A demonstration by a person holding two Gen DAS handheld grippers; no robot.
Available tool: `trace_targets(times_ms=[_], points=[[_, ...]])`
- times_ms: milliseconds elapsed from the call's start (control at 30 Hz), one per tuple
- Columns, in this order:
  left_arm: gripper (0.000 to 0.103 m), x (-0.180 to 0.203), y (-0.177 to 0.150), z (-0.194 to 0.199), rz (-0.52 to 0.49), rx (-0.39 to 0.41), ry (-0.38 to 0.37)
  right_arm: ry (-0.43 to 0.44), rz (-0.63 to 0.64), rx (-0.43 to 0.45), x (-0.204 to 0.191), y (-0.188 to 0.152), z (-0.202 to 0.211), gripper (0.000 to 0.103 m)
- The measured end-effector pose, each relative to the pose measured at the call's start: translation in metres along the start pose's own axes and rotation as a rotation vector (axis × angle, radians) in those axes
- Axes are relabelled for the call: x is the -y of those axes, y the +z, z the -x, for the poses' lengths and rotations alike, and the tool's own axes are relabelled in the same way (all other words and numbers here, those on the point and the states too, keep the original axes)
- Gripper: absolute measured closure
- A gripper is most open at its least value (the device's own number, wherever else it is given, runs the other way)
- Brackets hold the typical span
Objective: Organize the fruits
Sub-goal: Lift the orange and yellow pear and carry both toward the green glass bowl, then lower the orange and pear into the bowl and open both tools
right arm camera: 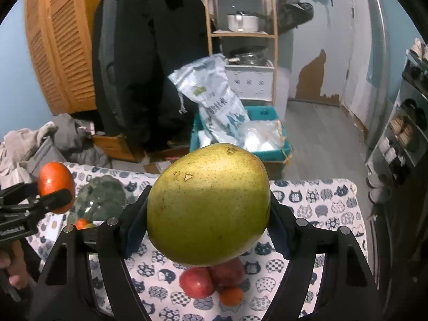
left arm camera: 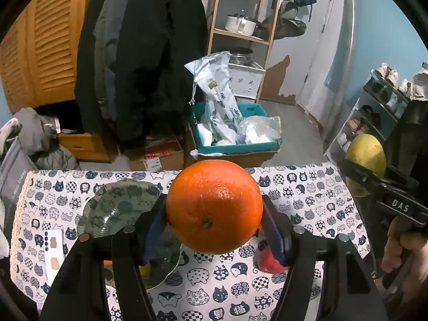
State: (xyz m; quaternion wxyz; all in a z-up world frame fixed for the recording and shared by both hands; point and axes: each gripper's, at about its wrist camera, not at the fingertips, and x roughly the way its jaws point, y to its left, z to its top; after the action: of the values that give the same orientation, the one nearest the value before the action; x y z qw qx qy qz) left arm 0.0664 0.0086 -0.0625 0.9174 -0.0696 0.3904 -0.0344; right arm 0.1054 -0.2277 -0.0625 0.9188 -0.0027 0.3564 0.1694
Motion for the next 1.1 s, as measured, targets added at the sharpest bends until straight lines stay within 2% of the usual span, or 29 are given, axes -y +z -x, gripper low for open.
trace_targets(times_ms=[367, 733, 1100], points=[[0.035, -0.027, 0.0, 0.007, 0.037, 0.012, 0.037, 0.061, 0.048, -0.006, -0.043, 0.009, -0.011, 0.026], [0.035, -0.08, -0.006, 0.012, 0.112, 0.012, 0.094, 0.13, 0.091, -0.042, -0.094, 0.016, -0.037, 0.026], [0.035, -0.134, -0.021, 0.008, 0.187, -0.024, 0.142, 0.203, 0.117, -0.105, -0.149, 0.017, -0.07, 0.026]])
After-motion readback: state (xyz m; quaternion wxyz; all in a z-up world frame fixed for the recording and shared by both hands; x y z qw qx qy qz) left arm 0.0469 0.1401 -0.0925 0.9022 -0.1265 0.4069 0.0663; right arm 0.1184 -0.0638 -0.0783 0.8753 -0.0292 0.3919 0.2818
